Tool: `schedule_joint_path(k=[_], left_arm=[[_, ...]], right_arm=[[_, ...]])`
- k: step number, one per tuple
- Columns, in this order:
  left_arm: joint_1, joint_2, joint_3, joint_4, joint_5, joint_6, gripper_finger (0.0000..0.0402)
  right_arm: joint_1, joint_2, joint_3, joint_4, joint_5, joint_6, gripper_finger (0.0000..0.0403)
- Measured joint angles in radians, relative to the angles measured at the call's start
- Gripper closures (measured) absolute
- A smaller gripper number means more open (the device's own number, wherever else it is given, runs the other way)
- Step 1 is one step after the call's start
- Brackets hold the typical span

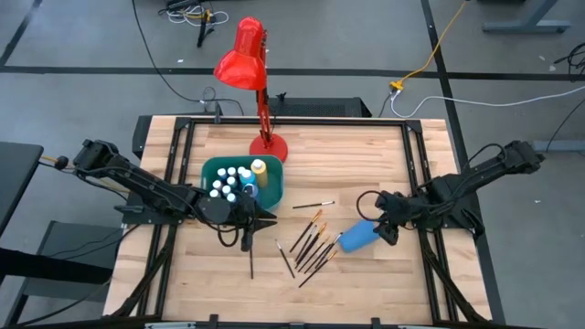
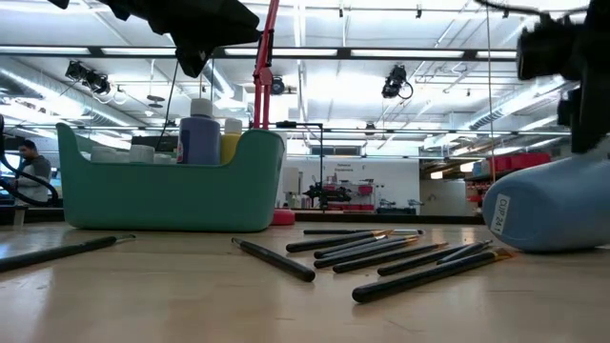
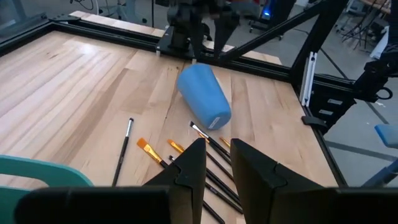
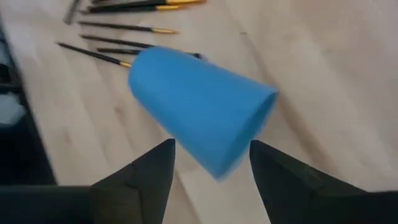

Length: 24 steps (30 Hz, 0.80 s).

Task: Pick & Place Paint Supplies
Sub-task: Prepare the blue cup on the table

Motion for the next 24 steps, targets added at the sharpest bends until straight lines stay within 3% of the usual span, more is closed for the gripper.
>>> schedule_joint_path(k=[8, 14, 19, 24], left_arm=[[0.000, 0.000, 0.000, 0.000, 0.000, 0.002, 0.0319], [0.000, 0.000, 0.000, -0.001, 0.000, 0.003, 0.0319], [0.000, 0.000, 0.000, -0.001, 0.000, 0.003, 0.0319], [0.000, 0.000, 0.000, 0.000, 0.000, 0.000, 0.0319]], right_arm=[[0.000, -0.022, -0.222, 0.278, -0.067, 0.095, 0.0183], [0.000, -0.022, -0.297, 0.574, -0.049, -0.061, 0.0192], [-0.004, -0.022, -0.301, 0.643, 0.004, -0.195, 0.0240], [-0.022, -0.022, -0.302, 0.652, -0.001, -0.165, 0.0325]])
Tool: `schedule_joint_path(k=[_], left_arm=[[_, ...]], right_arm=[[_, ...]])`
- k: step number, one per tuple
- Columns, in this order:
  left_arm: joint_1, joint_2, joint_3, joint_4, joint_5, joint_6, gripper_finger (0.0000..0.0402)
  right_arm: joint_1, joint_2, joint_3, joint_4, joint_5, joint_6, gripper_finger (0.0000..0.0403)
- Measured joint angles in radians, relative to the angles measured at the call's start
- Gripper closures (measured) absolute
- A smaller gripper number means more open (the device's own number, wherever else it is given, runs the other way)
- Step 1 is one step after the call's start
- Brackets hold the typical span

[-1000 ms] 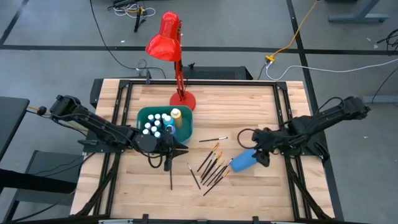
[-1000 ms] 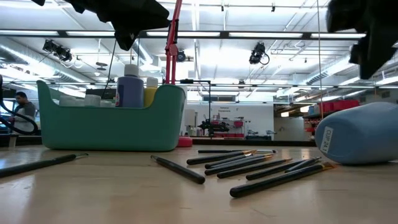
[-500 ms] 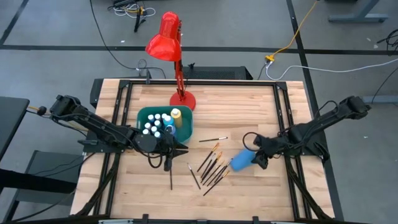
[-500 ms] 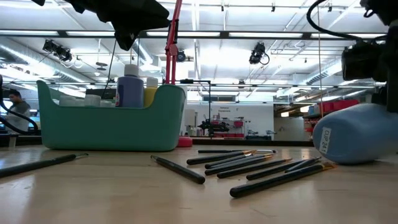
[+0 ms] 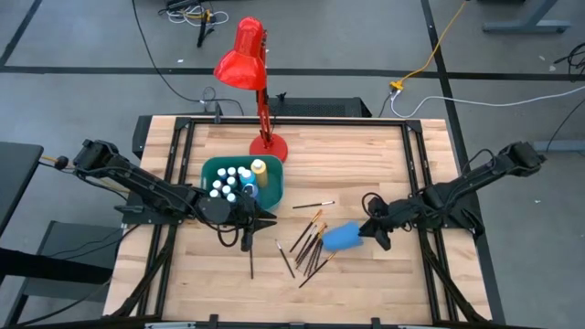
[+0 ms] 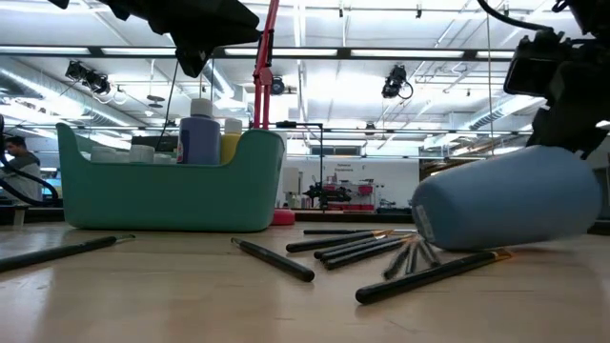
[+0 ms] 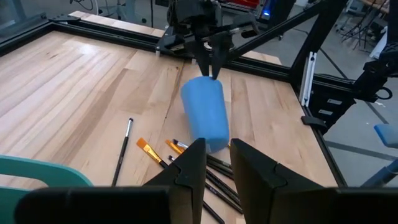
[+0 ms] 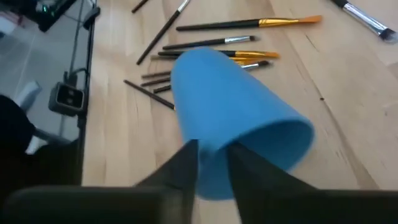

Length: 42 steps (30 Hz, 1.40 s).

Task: Pick & Place Paint Supplies
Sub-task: Prepare the blue cup on the table

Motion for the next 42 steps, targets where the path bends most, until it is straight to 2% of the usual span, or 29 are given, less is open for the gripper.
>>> schedule_joint_path(k=[2, 4, 8, 13, 19, 26, 30, 35, 39, 42], left_arm=[[0.000, 0.000, 0.000, 0.000, 0.000, 0.000, 0.0319], [0.000, 0.000, 0.000, 0.000, 0.000, 0.000, 0.0319], [0.000, 0.000, 0.000, 0.000, 0.001, -0.001, 0.0319], [0.000, 0.000, 0.000, 0.000, 0.035, -0.005, 0.0319], [0.000, 0.000, 0.000, 0.000, 0.036, -0.006, 0.0319], [0.000, 0.000, 0.000, 0.000, 0.037, -0.005, 0.0319], [0.000, 0.000, 0.000, 0.000, 0.037, -0.005, 0.0319], [0.000, 0.000, 0.000, 0.000, 0.037, -0.005, 0.0319], [0.000, 0.000, 0.000, 0.000, 0.036, -0.005, 0.0319], [0.001, 0.000, 0.000, 0.000, 0.028, -0.005, 0.0319]], right_arm=[[-0.008, 0.000, 0.000, 0.010, 0.001, 0.025, 0.0369], [-0.014, 0.000, 0.000, 0.020, -0.001, 0.027, 0.0392], [-0.017, 0.000, 0.000, 0.049, 0.043, 0.028, 0.0373], [-0.016, 0.001, 0.000, 0.126, 0.015, -0.044, 0.0363], [-0.019, 0.001, 0.000, 0.203, 0.021, -0.061, 0.0396], [-0.022, 0.001, 0.000, 0.200, 0.005, -0.058, 0.0398], [-0.022, 0.000, 0.000, 0.166, 0.002, -0.061, 0.0369], [-0.022, 0.000, 0.000, 0.027, -0.004, -0.018, 0.0298], [-0.022, -0.002, 0.001, 0.045, -0.016, -0.026, 0.0245], [-0.022, -0.016, -0.001, 0.087, -0.094, -0.048, 0.0215]])
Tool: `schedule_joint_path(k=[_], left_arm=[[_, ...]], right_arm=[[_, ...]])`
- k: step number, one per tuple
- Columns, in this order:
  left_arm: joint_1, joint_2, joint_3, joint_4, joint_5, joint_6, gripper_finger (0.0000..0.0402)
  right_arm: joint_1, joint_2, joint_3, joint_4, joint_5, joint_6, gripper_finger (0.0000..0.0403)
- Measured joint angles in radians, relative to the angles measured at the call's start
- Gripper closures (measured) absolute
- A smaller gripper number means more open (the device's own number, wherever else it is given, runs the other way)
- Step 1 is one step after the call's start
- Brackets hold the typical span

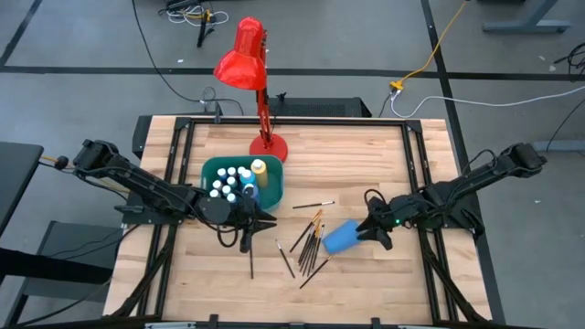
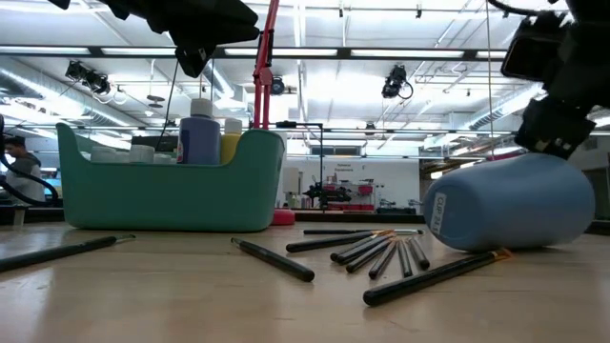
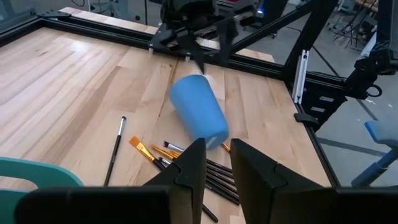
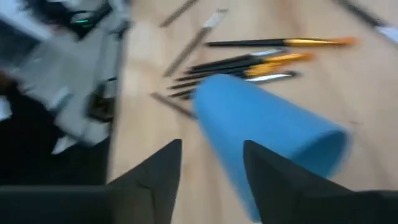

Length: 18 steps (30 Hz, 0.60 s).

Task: Pick & Place Paint Supplies
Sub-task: Prepare the blue cup on the table

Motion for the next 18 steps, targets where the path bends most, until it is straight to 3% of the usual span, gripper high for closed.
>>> schedule_joint_path(k=[7, 13, 18], left_arm=[[0.000, 0.000, 0.000, 0.000, -0.003, 0.000, 0.0319], [0.000, 0.000, 0.000, 0.000, -0.003, -0.001, 0.0319], [0.000, 0.000, 0.000, 0.000, -0.003, -0.001, 0.0319]], right_arm=[[0.001, -0.047, 0.000, -0.065, -0.118, 0.007, 0.0191], [0.002, -0.087, 0.000, -0.270, -0.040, 0.081, 0.0202], [0.014, -0.083, -0.009, -0.225, 0.119, 0.103, 0.0207]])
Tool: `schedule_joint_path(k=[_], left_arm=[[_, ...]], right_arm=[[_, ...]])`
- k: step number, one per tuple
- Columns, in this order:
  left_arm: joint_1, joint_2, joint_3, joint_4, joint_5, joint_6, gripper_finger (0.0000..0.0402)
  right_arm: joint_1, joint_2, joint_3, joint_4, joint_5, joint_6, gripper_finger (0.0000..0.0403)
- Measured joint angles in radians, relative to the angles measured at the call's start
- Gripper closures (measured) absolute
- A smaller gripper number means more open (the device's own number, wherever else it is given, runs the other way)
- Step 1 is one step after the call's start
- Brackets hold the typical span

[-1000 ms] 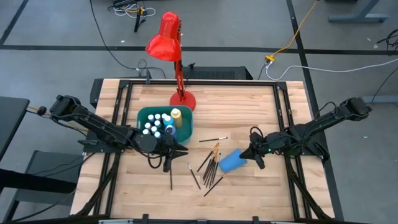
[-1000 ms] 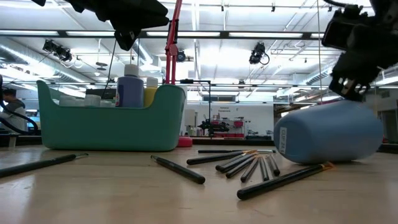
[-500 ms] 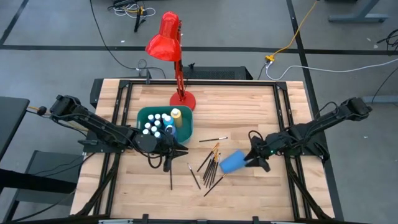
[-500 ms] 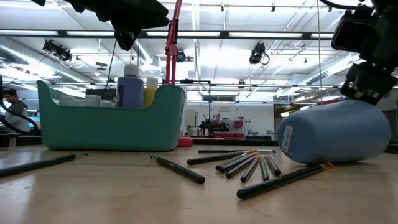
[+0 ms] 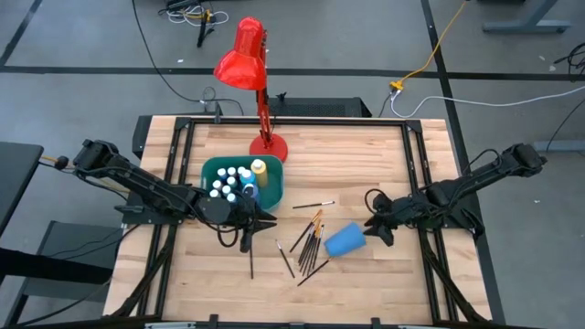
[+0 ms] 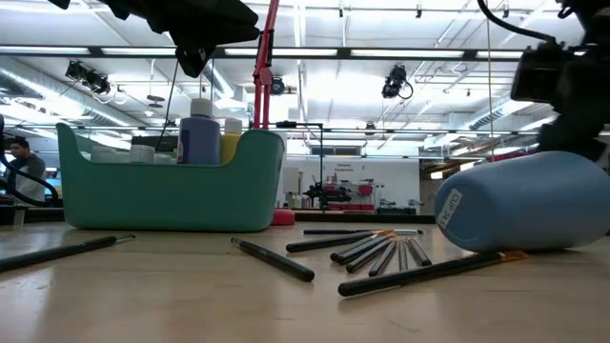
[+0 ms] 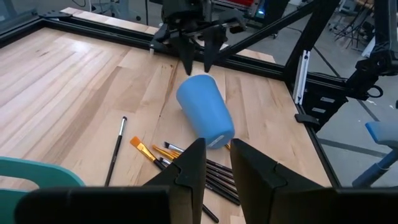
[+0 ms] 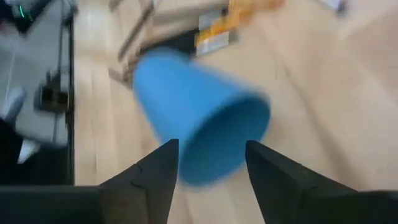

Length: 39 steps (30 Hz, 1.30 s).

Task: Pick & Place Paint Supplies
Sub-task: Prepare the blue cup on the table

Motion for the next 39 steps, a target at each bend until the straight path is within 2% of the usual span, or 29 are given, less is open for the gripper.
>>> schedule_joint_path(k=[2, 4, 6, 10, 16, 22, 27, 35, 39], left_arm=[[0.000, 0.000, 0.000, 0.000, 0.000, 0.004, 0.0319], [0.000, 0.000, 0.000, 0.000, -0.003, 0.005, 0.0319], [0.000, 0.000, 0.000, 0.000, -0.004, 0.000, 0.0319], [0.000, 0.000, 0.000, 0.000, -0.004, 0.006, 0.0319], [0.000, 0.000, 0.000, 0.000, -0.004, 0.005, 0.0319], [0.000, 0.000, 0.000, 0.000, -0.004, 0.001, 0.0319], [0.000, 0.000, 0.000, 0.000, -0.004, 0.000, 0.0319], [-0.001, 0.000, 0.000, 0.000, -0.004, -0.002, 0.0319], [-0.001, 0.000, 0.000, 0.000, -0.004, -0.002, 0.0319]], right_arm=[[0.004, 0.012, -0.028, 0.093, 0.009, -0.002, 0.0209], [0.011, 0.031, -0.070, 0.213, -0.046, 0.019, 0.0209], [0.020, 0.049, -0.115, 0.333, -0.058, 0.045, 0.0209], [0.027, 0.094, -0.205, 0.535, -0.005, 0.082, 0.0209], [0.027, 0.140, -0.251, 0.693, 0.044, 0.048, 0.0209], [0.027, 0.144, -0.251, 0.745, 0.060, -0.019, 0.0209], [0.027, 0.154, -0.251, 0.730, 0.070, 0.003, 0.0209], [0.027, 0.242, -0.251, 0.749, 0.040, -0.054, 0.0210], [0.027, 0.284, -0.251, 0.757, 0.014, -0.062, 0.0231]])
